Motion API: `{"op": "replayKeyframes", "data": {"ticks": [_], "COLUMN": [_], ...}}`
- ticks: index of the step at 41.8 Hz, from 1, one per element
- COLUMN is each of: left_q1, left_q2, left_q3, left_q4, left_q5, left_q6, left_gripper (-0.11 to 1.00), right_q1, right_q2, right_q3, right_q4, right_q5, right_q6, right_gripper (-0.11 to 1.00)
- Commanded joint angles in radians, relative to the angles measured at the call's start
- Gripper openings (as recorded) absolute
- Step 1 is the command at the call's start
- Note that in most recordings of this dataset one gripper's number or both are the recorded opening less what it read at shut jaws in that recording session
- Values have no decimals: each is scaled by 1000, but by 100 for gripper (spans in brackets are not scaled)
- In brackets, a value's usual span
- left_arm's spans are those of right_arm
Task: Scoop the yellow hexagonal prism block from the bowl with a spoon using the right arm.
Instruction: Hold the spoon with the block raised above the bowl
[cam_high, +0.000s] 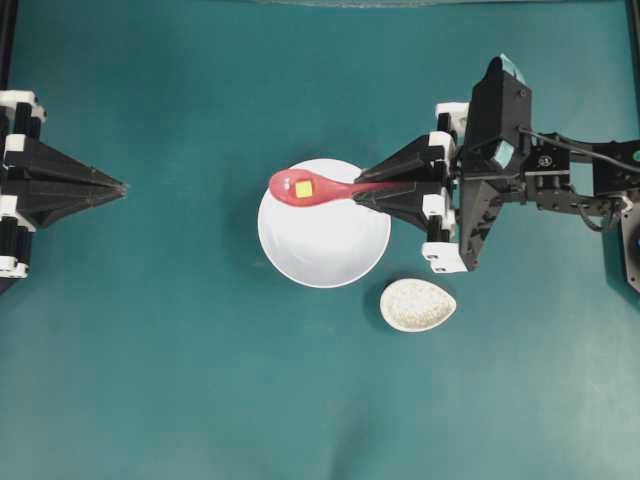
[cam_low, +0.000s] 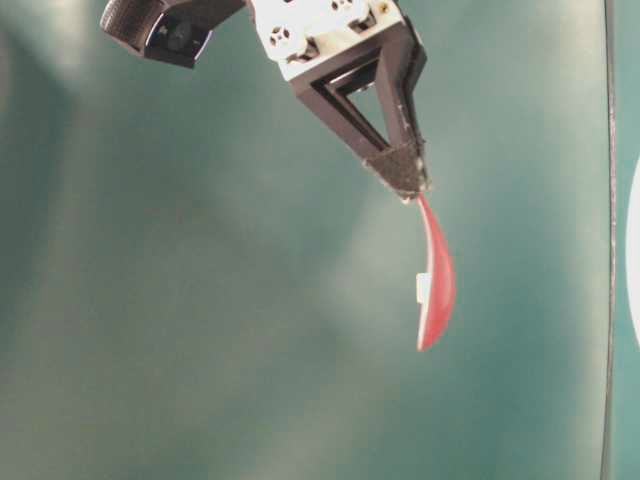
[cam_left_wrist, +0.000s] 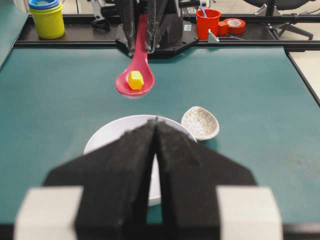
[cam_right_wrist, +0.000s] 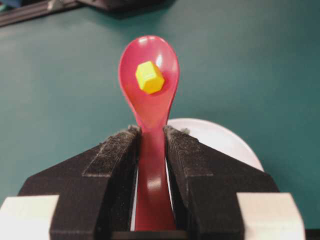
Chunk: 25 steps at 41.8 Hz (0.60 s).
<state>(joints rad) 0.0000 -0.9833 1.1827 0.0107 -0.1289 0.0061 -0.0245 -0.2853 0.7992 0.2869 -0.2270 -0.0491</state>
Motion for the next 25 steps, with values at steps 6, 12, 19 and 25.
{"op": "replayKeyframes", "data": {"ticks": [6,12,19,25], "left_q1": [0,0,2,0], "left_q2": [9,9,9,8], "left_q3": [-20,-20,-20,-21], "left_q4": [3,3,3,2], "left_q5": [-9,-9,-9,-11], "left_q6": [2,2,2,0], "left_gripper": [0,0,0,0], "right_q1": [2,0,-2,0], "right_q2": [-54,-91,-121,-129], "right_q3": [-8,-18,-44,-75], "right_q4": [-3,-3,-3,-5], "right_q5": [-3,28,95,147], "right_q6": [-8,-8,-8,-8], "right_gripper": [22,22,22,22]}}
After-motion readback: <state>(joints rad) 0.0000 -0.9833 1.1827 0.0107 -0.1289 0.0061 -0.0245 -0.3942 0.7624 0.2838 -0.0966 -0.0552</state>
